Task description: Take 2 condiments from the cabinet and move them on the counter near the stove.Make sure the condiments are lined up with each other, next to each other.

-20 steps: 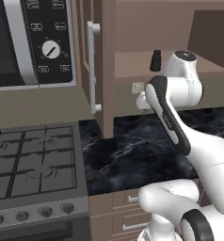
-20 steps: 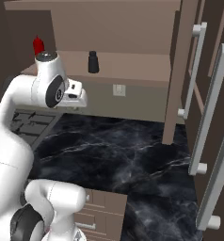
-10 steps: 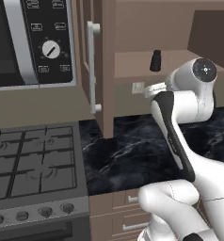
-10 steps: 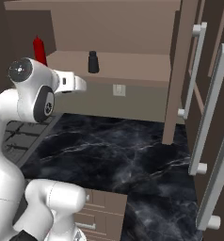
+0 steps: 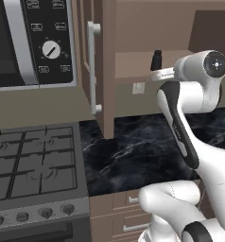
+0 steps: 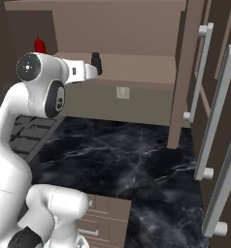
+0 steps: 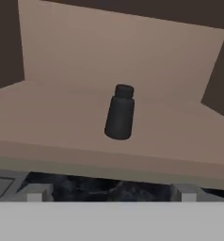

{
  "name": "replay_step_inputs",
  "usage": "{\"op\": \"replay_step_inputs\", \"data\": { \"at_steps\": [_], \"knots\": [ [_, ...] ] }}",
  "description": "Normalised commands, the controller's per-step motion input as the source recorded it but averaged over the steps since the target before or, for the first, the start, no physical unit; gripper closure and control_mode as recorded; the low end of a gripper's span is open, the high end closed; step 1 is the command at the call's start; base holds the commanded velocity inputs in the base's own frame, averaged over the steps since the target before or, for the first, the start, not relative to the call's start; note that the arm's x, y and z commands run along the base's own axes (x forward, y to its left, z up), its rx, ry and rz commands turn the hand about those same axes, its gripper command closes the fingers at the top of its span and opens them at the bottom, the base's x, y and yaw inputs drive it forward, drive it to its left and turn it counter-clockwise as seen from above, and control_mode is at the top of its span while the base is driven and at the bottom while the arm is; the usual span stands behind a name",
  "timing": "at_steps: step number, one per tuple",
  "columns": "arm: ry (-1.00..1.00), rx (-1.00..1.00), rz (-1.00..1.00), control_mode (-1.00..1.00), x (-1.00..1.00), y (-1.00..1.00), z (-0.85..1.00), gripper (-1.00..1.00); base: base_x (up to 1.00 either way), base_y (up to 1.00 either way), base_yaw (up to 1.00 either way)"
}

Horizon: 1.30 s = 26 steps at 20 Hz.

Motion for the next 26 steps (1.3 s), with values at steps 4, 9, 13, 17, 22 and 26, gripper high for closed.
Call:
{"op": "replay_step_inputs", "data": {
  "at_steps": [4,9,13,17,22,26],
  "knots": [
    [0.02,0.10,0.00,-1.00,0.23,0.00,0.31,-1.00,0.00,0.00,0.00],
    [0.07,0.09,0.00,-1.00,0.30,0.00,0.04,-1.00,0.00,0.00,0.00],
    [0.05,0.02,-0.01,-1.00,0.32,-0.01,-0.03,-1.00,0.00,0.00,0.00],
    [0.06,0.00,-0.03,-1.00,0.27,-0.02,-0.08,-1.00,0.00,0.00,0.00],
    [0.01,0.00,-0.03,-1.00,0.25,-0.12,-0.10,-1.00,0.00,0.00,0.00],
    [0.00,0.00,-0.01,-1.00,0.30,-0.04,-0.19,-1.00,0.00,0.00,0.00]
  ]
}}
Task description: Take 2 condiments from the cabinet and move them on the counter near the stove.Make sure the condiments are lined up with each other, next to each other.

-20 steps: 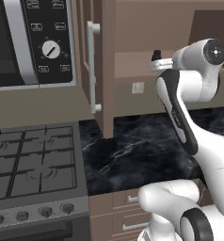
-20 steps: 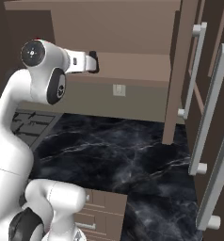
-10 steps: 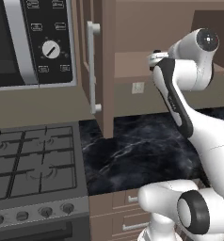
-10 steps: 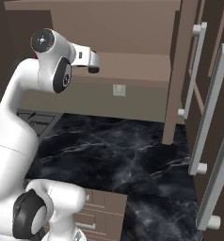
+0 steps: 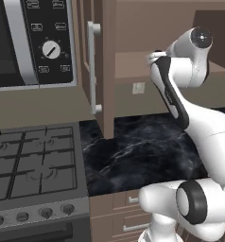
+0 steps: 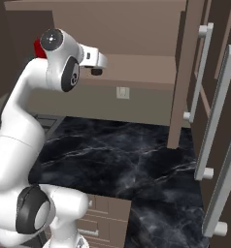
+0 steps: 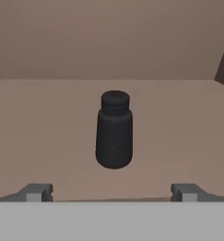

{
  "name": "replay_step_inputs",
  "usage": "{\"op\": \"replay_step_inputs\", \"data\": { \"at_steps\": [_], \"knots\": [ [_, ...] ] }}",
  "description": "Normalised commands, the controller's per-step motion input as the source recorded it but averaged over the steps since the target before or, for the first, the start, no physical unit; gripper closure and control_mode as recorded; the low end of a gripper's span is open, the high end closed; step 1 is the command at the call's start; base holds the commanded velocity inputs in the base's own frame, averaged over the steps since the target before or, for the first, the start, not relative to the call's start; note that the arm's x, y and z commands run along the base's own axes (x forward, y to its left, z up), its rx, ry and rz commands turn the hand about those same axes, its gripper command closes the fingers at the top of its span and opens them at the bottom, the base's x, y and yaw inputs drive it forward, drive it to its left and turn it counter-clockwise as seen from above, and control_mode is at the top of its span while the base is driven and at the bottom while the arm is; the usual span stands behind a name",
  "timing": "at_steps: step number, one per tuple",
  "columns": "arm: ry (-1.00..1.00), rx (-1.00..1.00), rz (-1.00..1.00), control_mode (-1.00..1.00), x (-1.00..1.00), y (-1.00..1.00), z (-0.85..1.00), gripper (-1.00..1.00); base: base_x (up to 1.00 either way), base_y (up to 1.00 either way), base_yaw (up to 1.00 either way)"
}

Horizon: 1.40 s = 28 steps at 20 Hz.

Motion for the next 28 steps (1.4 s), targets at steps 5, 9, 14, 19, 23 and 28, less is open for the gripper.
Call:
{"op": "replay_step_inputs", "data": {
  "at_steps": [5,9,14,19,23,28],
  "knots": [
    [0.00,0.00,0.00,-1.00,0.33,0.00,-0.28,-1.00,0.00,0.00,0.00],
    [0.00,0.00,0.00,-1.00,0.23,0.00,-0.07,-1.00,0.00,0.00,0.00],
    [0.00,0.00,0.00,-1.00,0.15,0.00,0.00,-1.00,0.00,0.00,0.00],
    [0.00,0.00,0.00,-1.00,0.13,0.00,0.00,-1.00,0.00,0.00,0.00],
    [0.00,0.00,0.00,-1.00,0.09,0.00,0.00,-1.00,0.00,0.00,0.00],
    [0.00,0.00,0.00,-1.00,0.07,0.00,0.00,-1.00,0.00,0.00,0.00]
  ]
}}
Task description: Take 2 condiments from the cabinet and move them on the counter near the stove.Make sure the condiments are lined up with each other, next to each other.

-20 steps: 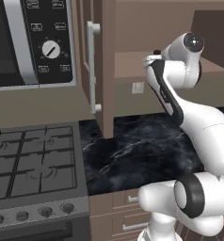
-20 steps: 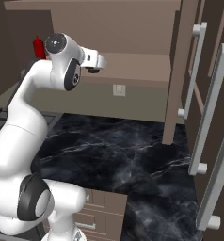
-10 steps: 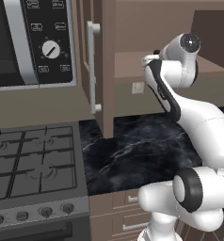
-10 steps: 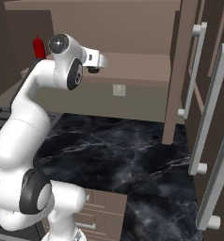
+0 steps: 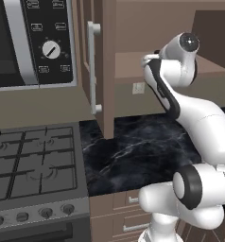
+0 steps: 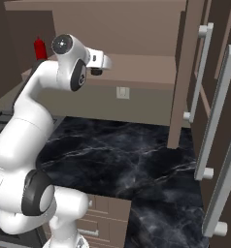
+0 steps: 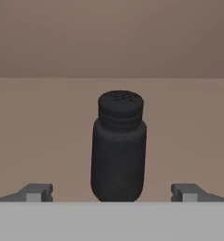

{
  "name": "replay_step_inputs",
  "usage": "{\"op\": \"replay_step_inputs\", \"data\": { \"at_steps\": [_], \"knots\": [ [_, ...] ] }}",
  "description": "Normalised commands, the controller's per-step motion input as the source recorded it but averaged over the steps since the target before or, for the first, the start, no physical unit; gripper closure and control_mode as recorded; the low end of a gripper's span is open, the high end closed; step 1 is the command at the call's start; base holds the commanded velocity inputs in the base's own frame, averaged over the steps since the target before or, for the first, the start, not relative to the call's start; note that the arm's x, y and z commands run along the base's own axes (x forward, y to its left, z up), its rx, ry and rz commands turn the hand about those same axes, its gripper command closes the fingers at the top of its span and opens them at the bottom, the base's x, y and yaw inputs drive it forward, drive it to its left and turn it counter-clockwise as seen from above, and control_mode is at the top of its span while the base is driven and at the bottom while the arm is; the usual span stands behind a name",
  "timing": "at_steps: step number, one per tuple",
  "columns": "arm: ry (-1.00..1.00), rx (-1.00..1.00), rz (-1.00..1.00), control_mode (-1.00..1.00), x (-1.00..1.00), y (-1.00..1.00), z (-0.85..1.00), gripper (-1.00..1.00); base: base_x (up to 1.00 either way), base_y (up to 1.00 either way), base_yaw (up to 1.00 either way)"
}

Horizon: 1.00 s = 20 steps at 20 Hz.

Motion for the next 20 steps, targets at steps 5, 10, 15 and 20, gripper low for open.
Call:
{"op": "replay_step_inputs", "data": {
  "at_steps": [5,10,15,20],
  "knots": [
    [0.00,0.00,0.00,-1.00,0.16,0.00,0.00,-1.00,0.00,0.00,0.00],
    [0.00,0.00,0.00,-1.00,0.19,0.00,0.00,-1.00,0.00,0.00,0.00],
    [0.00,0.00,0.00,-1.00,0.16,0.00,0.00,-1.00,0.00,0.00,0.00],
    [0.00,0.00,0.00,-1.00,0.15,0.00,-0.01,-1.00,0.00,0.00,0.00]
  ]
}}
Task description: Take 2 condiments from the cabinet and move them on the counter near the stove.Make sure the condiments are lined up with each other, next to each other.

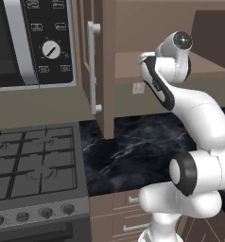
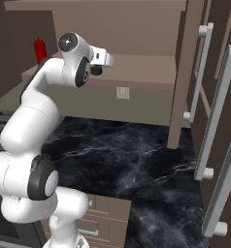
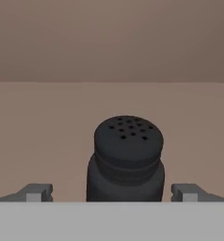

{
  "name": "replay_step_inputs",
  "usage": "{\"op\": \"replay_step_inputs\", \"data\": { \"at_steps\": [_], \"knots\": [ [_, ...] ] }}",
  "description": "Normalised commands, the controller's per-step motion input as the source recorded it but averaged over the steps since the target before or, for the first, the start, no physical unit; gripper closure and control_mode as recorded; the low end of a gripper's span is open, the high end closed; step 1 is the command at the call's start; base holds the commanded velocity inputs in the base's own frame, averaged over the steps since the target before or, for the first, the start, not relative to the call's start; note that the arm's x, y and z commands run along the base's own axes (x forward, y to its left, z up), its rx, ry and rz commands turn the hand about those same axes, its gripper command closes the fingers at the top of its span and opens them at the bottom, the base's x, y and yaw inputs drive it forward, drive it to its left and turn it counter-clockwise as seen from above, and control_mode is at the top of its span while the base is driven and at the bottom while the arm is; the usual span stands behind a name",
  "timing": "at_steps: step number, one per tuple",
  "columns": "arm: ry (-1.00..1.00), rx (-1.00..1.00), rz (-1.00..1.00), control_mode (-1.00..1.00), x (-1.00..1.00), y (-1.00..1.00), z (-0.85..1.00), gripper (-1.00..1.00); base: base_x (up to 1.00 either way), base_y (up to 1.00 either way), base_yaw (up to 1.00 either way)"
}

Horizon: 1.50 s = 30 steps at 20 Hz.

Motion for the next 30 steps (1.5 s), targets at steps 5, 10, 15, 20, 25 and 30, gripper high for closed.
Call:
{"op": "replay_step_inputs", "data": {
  "at_steps": [5,10,15,20,25,30],
  "knots": [
    [0.00,0.00,0.00,-1.00,0.14,0.00,-0.05,-1.00,0.00,0.00,0.00],
    [0.00,0.00,0.00,-1.00,0.01,0.00,0.00,1.00,0.00,0.00,0.00],
    [0.00,0.00,0.00,-1.00,-0.06,0.00,0.00,1.00,0.00,0.00,0.00],
    [-0.15,0.00,0.00,-1.00,-0.92,0.00,-0.03,1.00,0.00,0.00,0.00],
    [-0.30,0.00,0.00,-1.00,-1.00,-0.09,0.00,1.00,0.00,0.00,0.00],
    [-0.19,0.02,-0.06,-1.00,-1.00,-0.13,0.46,1.00,0.00,0.00,0.00]
  ]
}}
